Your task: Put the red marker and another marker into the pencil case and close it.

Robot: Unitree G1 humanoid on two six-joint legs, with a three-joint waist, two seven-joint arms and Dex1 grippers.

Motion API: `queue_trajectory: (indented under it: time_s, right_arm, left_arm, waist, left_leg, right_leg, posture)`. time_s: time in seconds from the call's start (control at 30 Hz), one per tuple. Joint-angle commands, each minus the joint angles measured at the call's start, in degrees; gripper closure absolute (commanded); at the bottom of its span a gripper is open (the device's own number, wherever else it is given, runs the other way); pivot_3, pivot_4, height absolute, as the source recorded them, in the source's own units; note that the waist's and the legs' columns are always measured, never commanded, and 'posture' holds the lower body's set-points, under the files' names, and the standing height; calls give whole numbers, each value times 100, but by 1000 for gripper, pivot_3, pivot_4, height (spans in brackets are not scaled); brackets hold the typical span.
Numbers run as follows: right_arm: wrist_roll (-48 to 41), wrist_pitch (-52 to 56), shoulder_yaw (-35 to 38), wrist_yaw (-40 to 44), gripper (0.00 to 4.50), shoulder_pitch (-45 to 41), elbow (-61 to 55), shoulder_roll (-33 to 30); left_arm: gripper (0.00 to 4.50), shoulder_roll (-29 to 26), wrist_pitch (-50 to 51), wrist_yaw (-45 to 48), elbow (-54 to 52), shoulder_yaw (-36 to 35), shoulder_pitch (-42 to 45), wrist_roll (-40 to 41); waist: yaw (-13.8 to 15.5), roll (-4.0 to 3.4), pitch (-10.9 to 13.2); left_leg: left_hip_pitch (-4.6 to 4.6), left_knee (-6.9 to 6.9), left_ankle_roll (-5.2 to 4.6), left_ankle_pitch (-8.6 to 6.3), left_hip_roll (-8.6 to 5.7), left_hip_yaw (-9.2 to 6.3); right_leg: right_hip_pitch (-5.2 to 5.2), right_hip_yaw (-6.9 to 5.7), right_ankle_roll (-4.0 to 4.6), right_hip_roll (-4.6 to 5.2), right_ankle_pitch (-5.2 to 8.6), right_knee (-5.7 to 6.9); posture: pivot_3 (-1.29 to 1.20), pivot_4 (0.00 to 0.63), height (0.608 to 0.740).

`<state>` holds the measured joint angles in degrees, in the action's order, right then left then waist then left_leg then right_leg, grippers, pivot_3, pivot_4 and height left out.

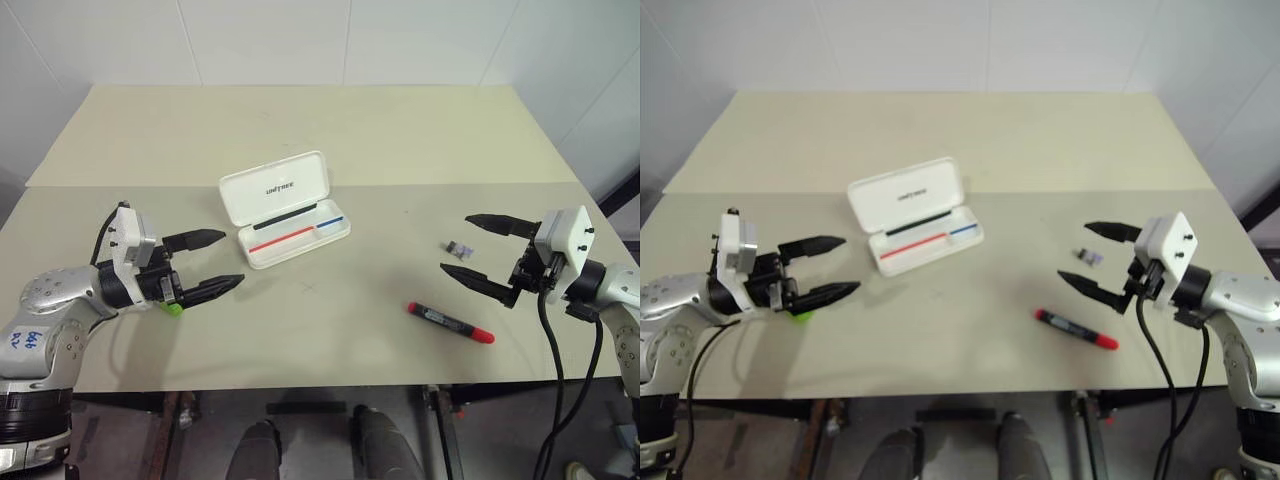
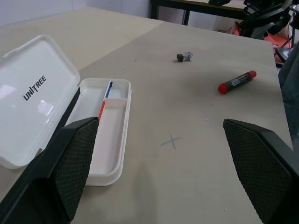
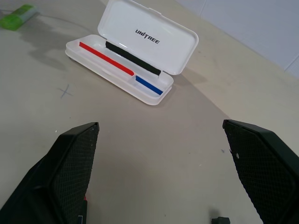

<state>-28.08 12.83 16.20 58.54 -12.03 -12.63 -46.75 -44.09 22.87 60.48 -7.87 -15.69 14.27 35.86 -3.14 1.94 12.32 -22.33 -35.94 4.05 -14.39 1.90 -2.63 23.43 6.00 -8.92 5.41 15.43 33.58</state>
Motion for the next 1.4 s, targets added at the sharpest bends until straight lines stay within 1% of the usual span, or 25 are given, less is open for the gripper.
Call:
queue_trajectory:
  time_s: [0.03, 0.3, 0.4, 0.47, 0.5, 0.53, 0.6, 0.73, 0.9, 1.1, 1.4]
  right_arm:
    - [-34, -103, 24, 51, 0, -134, -31, -48]
    - [-59, -105, -194, 89, 0, -196, -102, 59]
    - [-22, -115, -308, -6, 0, -283, -141, 150]
    - [-3, -130, -339, -29, 0, -330, -124, 200]
    - [0, -153, -376, -47, 0, -373, -119, 255]
    - [-2, -184, -411, -63, 0, -411, -99, 320]
    - [49, -185, -536, -173, 0, -430, -207, 453]
    - [25, -82, -721, -278, 0, -407, -549, 604]
    - [-168, 32, -972, -103, 0, -242, -920, 667]
    - [-48, 99, -1395, -351, 0, -362, -1225, 923]
    - [109, 29, -1489, -795, 0, -482, -1442, 1238]
  left_arm:
    - [32, -57, -62, 11, -43, -69, 75, -2]
    - [32, 112, -310, -43, 118, 171, 232, -242]
    - [683, 143, -494, -37, 260, 232, 238, -388]
    - [1285, 161, -547, 3, 281, 275, 239, -399]
    - [1695, 192, -590, -25, 326, 370, 283, -485]
    - [1952, 238, -638, -96, 394, 502, 363, -624]
    - [2675, 275, -746, -169, 606, 616, 477, -838]
    - [2675, 375, -917, -311, 949, 904, 773, -1241]
    - [2675, 579, -906, -473, 1441, 1440, 1303, -1786]
    - [2675, 581, -1201, -134, 2218, 1692, 1735, -2063]
    - [2675, 699, -1270, 264, 2845, 2189, 2294, -2498]
  waist:
    - [2, 0, 0]
    - [8, 0, 0]
    - [5, 0, 0]
    - [-5, 0, 0]
    - [-2, 0, 0]
    - [3, 0, 0]
    - [10, 0, 0]
    - [24, 0, 0]
    - [59, 0, 0]
    - [32, 0, 0]
    - [120, 0, 0]
  left_leg:
    - [0, 0, 0, 0, 0, 0]
    - [0, -3, 0, 0, 0, 0]
    - [0, -2, 0, 0, 0, 0]
    - [1, -2, 0, 0, 0, 0]
    - [2, -2, 0, 0, 0, 0]
    - [2, -3, 0, 0, 0, -1]
    - [2, -6, 0, 0, 0, -1]
    - [1, -8, 0, 1, -1, -1]
    - [0, -7, 0, 0, -1, -2]
    - [2, -5, 0, 0, 0, -3]
    - [0, -7, 0, 0, -1, -3]
  right_leg:
    - [0, 0, 0, 0, 0, 0]
    - [0, 0, -1, 0, 0, 5]
    - [0, 0, -4, 0, -2, 6]
    - [0, 0, -4, 0, -2, 8]
    - [0, 0, -4, -1, -2, 10]
    - [0, 0, -3, -1, -2, 11]
    - [0, 0, -4, -1, -2, 12]
    - [-1, 0, -16, -1, -9, 14]
    - [0, 0, -32, -1, -18, 18]
    - [2, 0, -35, -3, -19, 21]
    - [2, -1, -36, -3, -19, 23]
  posture:
    - [0, 150, 740]
    - [0, 150, 740]
    - [0, 150, 740]
    - [0, 150, 740]
    - [0, 150, 740]
    - [0, 150, 740]
    - [0, 150, 740]
    - [0, 150, 740]
    - [0, 150, 740]
    - [0, 150, 740]
    - [0, 150, 740]
